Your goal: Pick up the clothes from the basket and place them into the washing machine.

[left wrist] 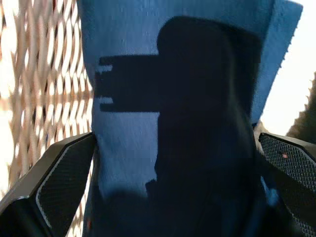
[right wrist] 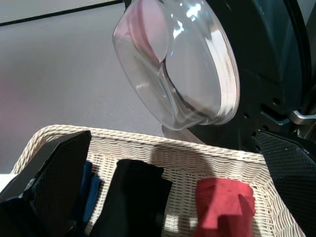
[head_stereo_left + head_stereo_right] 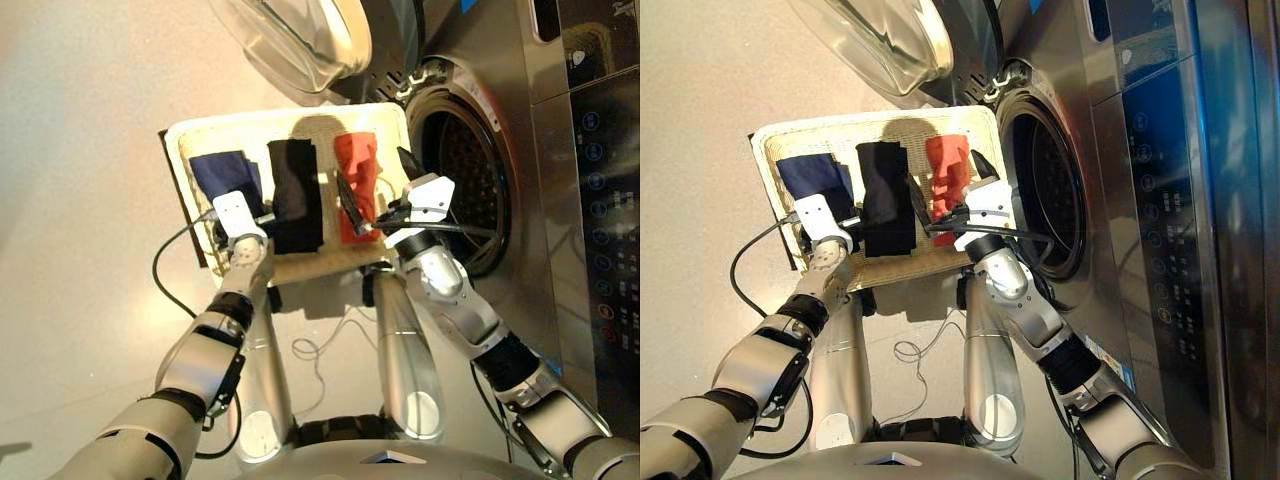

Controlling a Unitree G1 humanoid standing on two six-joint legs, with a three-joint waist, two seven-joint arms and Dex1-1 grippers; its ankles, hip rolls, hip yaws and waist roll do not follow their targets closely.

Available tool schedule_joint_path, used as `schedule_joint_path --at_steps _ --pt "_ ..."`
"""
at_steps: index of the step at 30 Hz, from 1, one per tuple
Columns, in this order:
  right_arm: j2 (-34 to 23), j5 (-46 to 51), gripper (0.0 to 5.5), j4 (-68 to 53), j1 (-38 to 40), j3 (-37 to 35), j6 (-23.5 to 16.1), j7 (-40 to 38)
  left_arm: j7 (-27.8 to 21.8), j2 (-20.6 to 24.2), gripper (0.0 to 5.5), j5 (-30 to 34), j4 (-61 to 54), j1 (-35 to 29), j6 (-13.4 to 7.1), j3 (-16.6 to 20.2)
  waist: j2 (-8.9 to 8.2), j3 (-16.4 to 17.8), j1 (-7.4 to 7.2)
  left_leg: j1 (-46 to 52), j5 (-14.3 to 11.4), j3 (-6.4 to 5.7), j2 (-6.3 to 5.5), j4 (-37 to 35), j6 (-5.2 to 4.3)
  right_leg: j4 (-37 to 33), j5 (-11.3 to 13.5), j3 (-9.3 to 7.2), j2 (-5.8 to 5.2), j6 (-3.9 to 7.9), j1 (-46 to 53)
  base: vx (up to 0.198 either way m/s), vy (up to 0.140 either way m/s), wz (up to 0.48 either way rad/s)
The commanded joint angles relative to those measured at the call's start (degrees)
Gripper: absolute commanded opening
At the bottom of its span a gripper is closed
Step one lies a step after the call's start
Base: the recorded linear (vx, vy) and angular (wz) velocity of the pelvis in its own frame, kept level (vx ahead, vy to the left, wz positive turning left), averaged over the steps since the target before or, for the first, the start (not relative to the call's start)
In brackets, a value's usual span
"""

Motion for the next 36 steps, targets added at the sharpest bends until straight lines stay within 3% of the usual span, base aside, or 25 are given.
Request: schedule_joint_path --at_steps 1,7,8,9,10,12,22,28,31,33,34,35,36 --pt "-0.54 2.56 5.50 -9.01 0.09 -1.30 -4.87 1.33 -0.43 0.95 5.50 -1.03 3.41 -3.23 -0.03 0.07 -0.12 -0.67 -0.85 1.58 -4.33 0.18 -0.57 2.95 -0.75 7.62 -5.27 0.32 -0.22 -0.12 -2.53 0.000 0.000 0.000" --pt "-0.44 3.50 5.50 -9.56 0.30 -0.81 -5.14 1.64 -0.80 0.36 5.50 -0.93 5.10 -3.71 0.64 -0.19 -0.30 -0.67 -1.00 1.19 -4.11 0.19 -0.54 2.90 -0.82 7.64 -5.05 0.39 -0.20 -0.15 -3.12 0.000 0.000 0.000" --pt "-0.31 3.91 5.50 -9.25 0.22 -0.57 -5.14 1.66 -0.77 0.20 5.07 -0.94 5.39 -3.79 0.69 -0.17 -0.33 -0.67 -1.01 1.14 -4.10 0.29 -0.58 2.87 -0.83 7.56 -4.95 0.48 -0.15 -0.12 -3.16 0.000 0.000 0.000" --pt "-0.17 4.10 5.50 -9.19 0.08 -0.33 -5.18 1.90 -1.13 -0.30 3.54 -0.73 5.82 -3.58 0.95 -0.31 -0.33 -0.67 -0.99 1.18 -4.09 0.41 -0.60 2.87 -0.81 7.54 -4.89 0.67 -0.10 -0.17 -3.24 0.000 0.000 0.000" --pt "-0.17 4.10 5.50 -9.18 0.08 -0.33 -5.18 1.90 -1.13 -0.30 2.67 -0.73 5.82 -3.58 0.94 -0.31 -0.34 -0.67 -0.98 1.18 -4.09 0.43 -0.59 2.87 -0.81 7.54 -4.89 0.68 -0.10 -0.17 -3.24 0.000 0.000 0.000" --pt "-0.24 4.43 5.50 -9.28 0.05 -0.30 -5.29 2.19 -1.45 -0.72 0.00 -0.35 5.94 -3.29 1.16 -0.49 -0.34 -0.67 -1.00 1.30 -4.10 0.67 -0.64 2.92 -0.77 7.44 -4.73 0.74 -0.13 -0.15 -3.21 0.000 0.000 0.000" --pt "-0.51 4.61 5.50 -7.84 -0.04 0.02 -4.12 0.80 -1.34 -2.27 0.00 -0.14 4.89 -0.89 1.15 -1.00 -0.08 -0.67 -0.67 3.45 -2.97 1.46 -1.12 0.03 -0.83 4.60 -3.34 1.16 -0.26 -0.05 -1.21 0.000 0.000 0.000" --pt "-0.94 1.84 5.50 -6.72 0.56 -1.39 -3.30 -1.92 0.49 -3.60 0.00 1.68 -7.32 3.62 -1.78 -5.53 0.90 -0.67 0.26 5.87 -0.82 1.76 -2.37 -4.61 -0.65 0.00 -1.41 0.87 -0.62 0.21 1.70 0.000 0.000 0.000" --pt "-1.40 2.68 5.50 -6.38 1.45 -2.94 -2.89 -2.34 3.14 -0.81 0.00 8.37 -27.41 11.00 -4.40 -8.76 1.86 -0.67 1.59 7.25 0.59 1.30 -3.32 -7.66 -0.29 -2.44 -0.42 0.31 -0.83 0.14 3.20 0.000 0.000 0.000" --pt "-1.60 3.01 5.50 -6.37 1.76 -3.48 -2.75 -2.02 3.66 0.35 0.00 11.01 -32.82 13.73 -4.62 -8.77 2.04 -0.67 1.95 7.48 0.77 1.18 -3.46 -7.94 -0.21 -2.60 -0.40 0.19 -0.85 0.06 3.54 0.000 0.000 0.000" --pt "-1.91 4.59 5.50 -6.22 1.57 -4.02 -2.94 -1.34 4.86 3.24 0.00 19.10 -40.82 17.80 -4.56 -8.69 2.10 -0.67 2.68 8.04 0.82 0.93 -3.71 -8.68 -0.11 -3.20 -0.56 -0.10 -0.99 0.04 4.22 0.000 0.000 0.000" --pt "-1.89 4.60 5.50 -6.21 1.58 -4.00 -2.95 -1.33 4.88 3.25 0.00 19.13 -40.90 17.87 -4.51 -8.68 2.09 -0.67 2.67 8.08 0.82 0.93 -3.71 -8.70 -0.11 -3.22 -0.57 -0.10 -0.99 0.04 4.26 0.013 -0.055 0.063" --pt "-2.84 6.51 5.50 -6.20 0.62 -4.53 -3.14 0.11 5.73 6.01 0.00 26.95 -47.70 20.68 -5.00 -8.53 1.99 -0.67 3.32 8.38 0.59 0.86 -3.79 -8.64 -0.07 -3.19 -0.86 -0.18 -1.10 -0.03 4.82 0.000 0.000 0.000"
